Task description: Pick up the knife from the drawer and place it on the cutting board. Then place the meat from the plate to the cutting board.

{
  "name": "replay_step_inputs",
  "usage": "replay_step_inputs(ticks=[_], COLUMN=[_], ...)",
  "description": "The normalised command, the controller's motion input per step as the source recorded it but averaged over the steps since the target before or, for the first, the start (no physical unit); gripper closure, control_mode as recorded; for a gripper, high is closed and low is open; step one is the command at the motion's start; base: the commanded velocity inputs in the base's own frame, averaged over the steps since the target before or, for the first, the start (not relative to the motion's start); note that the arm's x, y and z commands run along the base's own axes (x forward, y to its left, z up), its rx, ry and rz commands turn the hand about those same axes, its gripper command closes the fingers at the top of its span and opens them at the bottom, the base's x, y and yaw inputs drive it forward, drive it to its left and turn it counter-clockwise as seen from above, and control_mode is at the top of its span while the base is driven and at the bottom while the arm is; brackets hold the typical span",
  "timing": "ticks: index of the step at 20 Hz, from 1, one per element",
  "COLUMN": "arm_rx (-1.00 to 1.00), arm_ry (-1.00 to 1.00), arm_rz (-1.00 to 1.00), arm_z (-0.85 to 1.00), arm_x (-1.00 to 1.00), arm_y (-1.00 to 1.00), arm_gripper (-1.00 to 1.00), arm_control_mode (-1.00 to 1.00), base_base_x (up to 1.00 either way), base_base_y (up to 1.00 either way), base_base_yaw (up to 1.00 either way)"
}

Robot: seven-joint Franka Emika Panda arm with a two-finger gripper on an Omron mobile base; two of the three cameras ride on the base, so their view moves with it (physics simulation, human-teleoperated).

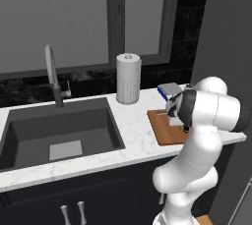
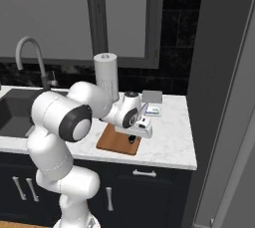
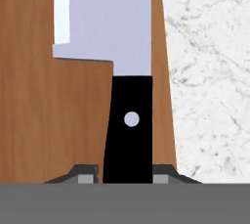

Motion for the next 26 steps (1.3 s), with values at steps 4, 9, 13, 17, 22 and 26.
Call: replay_step_inputs(ticks=[4,9,13,17,22,26], arm_rx=[0.00,0.00,0.00,0.00,0.00,-0.01], arm_ry=[0.00,-0.01,-0.12,-0.14,-0.18,-0.18], arm_rz=[0.03,0.00,0.00,0.00,0.00,0.01], arm_z=[-0.35,-0.12,0.00,0.00,0.04,0.27], arm_x=[0.00,0.00,0.00,-0.04,-0.19,-0.31], arm_y=[0.05,0.04,0.00,0.01,0.02,0.27], arm_gripper=[1.00,-1.00,-1.00,-1.00,-1.00,-1.00], arm_control_mode=[-1.00,-1.00,-1.00,-1.00,-1.00,-1.00], base_base_x=[0.00,0.00,0.00,0.00,0.00,0.00], base_base_y=[0.00,0.00,0.00,0.00,0.00,0.00], base_base_yaw=[0.00,0.00,0.00,0.00,0.00,0.00])
